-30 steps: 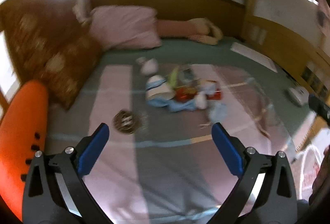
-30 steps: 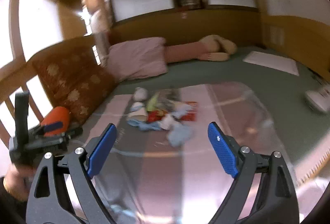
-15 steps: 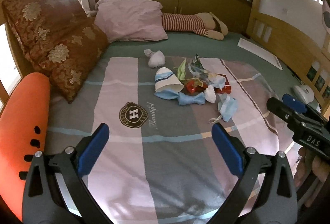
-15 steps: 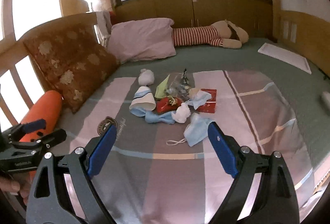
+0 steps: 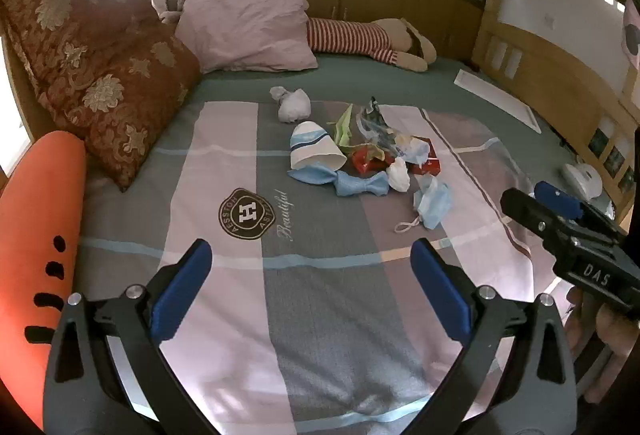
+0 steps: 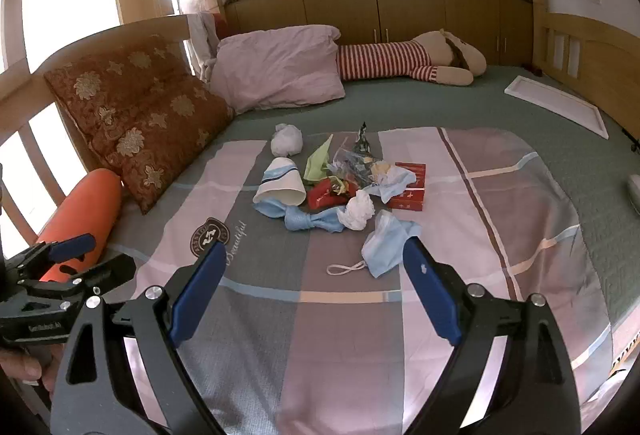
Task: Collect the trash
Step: 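Move both tools back over the bed toward the light blue items, then grasp the light blue face mask with the right tool while the left tool grasps the blue cloth, then lift the mask and cloth and carry both toward the white trash bin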
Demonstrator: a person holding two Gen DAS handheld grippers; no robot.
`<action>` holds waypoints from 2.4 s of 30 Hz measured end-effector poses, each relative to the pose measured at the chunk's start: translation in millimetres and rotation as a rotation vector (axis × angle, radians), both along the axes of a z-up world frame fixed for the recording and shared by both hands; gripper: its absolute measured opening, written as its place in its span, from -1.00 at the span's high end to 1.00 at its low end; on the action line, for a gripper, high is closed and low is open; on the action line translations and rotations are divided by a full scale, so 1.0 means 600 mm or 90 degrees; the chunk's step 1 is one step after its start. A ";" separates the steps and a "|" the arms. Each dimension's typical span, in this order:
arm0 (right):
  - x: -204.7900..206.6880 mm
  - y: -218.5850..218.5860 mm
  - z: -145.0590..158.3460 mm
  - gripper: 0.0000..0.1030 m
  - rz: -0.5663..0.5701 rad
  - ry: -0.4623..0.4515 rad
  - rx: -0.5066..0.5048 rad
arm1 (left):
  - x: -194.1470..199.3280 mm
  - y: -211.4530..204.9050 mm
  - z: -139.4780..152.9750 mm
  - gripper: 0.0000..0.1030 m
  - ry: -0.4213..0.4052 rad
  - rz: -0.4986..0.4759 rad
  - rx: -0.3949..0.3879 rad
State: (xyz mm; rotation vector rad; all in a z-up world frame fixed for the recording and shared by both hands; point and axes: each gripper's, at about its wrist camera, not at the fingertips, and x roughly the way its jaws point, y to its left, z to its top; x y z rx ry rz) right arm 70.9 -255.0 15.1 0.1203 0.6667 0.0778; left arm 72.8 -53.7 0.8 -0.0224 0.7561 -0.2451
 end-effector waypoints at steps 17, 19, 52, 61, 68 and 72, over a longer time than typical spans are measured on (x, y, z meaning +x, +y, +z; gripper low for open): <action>0.086 -0.043 -0.068 -0.71 -0.061 0.061 -0.038 | 0.000 -0.005 -0.002 -0.92 0.006 -0.004 0.000; 0.121 -0.055 -0.100 -0.71 -0.073 0.091 -0.041 | 0.001 -0.007 -0.004 -0.92 0.008 -0.004 0.001; 0.209 -0.164 -0.092 0.67 -0.073 0.106 0.130 | 0.298 -0.260 -0.226 -0.51 0.023 -0.247 0.265; 0.209 -0.142 -0.085 0.67 -0.040 0.109 0.132 | 0.317 -0.185 -0.214 0.43 0.121 -0.179 0.144; 0.171 -0.103 -0.047 0.67 0.020 0.097 0.120 | 0.173 -0.098 -0.135 0.45 0.147 -0.169 0.053; 0.120 -0.067 -0.003 0.67 0.064 0.063 0.099 | 0.099 -0.054 -0.033 0.43 0.088 -0.090 -0.007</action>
